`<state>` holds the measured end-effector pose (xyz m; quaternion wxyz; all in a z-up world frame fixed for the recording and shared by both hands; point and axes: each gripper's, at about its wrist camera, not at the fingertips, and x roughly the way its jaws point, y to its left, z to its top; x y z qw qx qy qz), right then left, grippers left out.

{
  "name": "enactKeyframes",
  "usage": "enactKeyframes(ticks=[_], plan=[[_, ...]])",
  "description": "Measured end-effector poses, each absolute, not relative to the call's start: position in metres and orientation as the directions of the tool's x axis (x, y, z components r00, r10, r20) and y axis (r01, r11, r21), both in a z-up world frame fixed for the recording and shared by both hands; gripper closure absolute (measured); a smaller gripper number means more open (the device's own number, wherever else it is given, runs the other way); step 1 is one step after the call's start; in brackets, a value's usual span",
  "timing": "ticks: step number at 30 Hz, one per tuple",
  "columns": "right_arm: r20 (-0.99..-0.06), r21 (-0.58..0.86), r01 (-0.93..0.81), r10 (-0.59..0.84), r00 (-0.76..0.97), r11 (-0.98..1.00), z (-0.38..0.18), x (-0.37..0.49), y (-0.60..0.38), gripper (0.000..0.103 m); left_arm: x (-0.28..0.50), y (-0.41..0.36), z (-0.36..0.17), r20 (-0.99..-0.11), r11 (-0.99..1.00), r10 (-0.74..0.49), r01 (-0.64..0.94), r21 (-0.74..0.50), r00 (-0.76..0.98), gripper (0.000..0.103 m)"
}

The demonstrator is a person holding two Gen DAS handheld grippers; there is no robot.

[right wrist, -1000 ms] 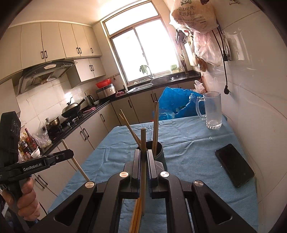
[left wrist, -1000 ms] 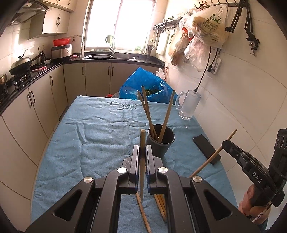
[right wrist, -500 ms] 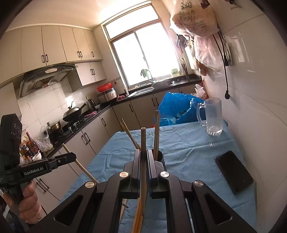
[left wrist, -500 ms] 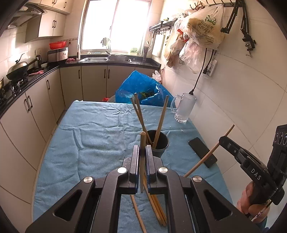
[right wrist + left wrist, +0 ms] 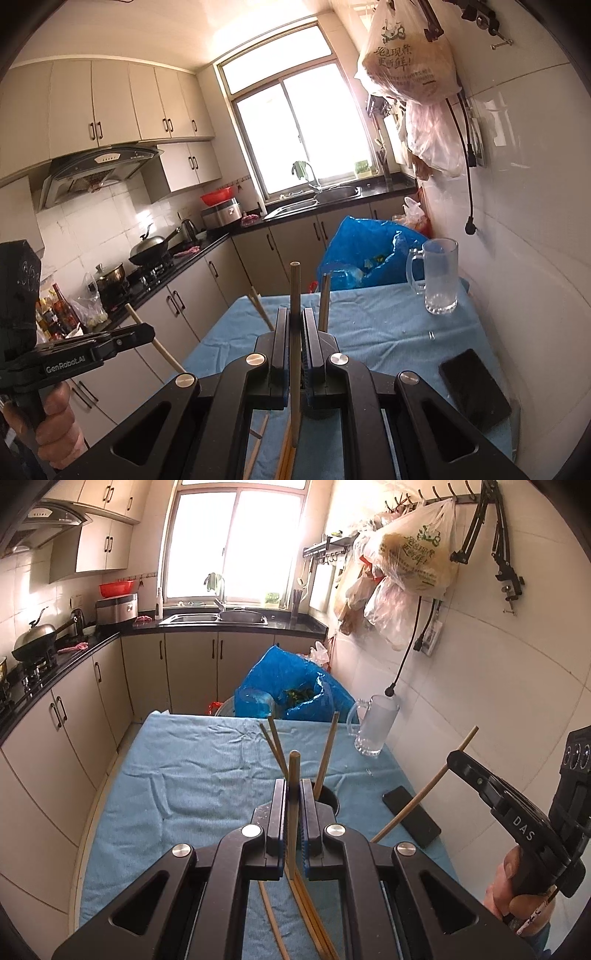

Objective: Organize utensils
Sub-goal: 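Lower both grippers' chopsticks into the black holder and open both grippers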

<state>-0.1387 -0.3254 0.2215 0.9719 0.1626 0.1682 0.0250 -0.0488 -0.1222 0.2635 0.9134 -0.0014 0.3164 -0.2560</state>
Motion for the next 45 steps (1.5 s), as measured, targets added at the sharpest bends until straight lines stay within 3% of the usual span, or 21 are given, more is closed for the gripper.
enactKeyframes(ticks=[17, 32, 45], plan=[[-0.297, 0.343, 0.069, 0.038, 0.954, 0.937, 0.254, -0.079, -0.356, 0.097, -0.003, -0.156, 0.315, -0.514, 0.866, -0.482, 0.476, -0.155, 0.71, 0.097], [-0.415, 0.39, 0.091, 0.087, 0.906, 0.916, 0.201, -0.028, -0.365, 0.097, 0.045, -0.173, 0.255, -0.609, 0.867, -0.482, 0.444, -0.228, 0.63, 0.097], [-0.494, 0.406, 0.101, 0.125, 0.861, 0.908, 0.173, -0.009, -0.36, 0.096, 0.061, -0.168, 0.238, -0.65, 0.879, -0.463, 0.407, -0.248, 0.603, 0.095]])
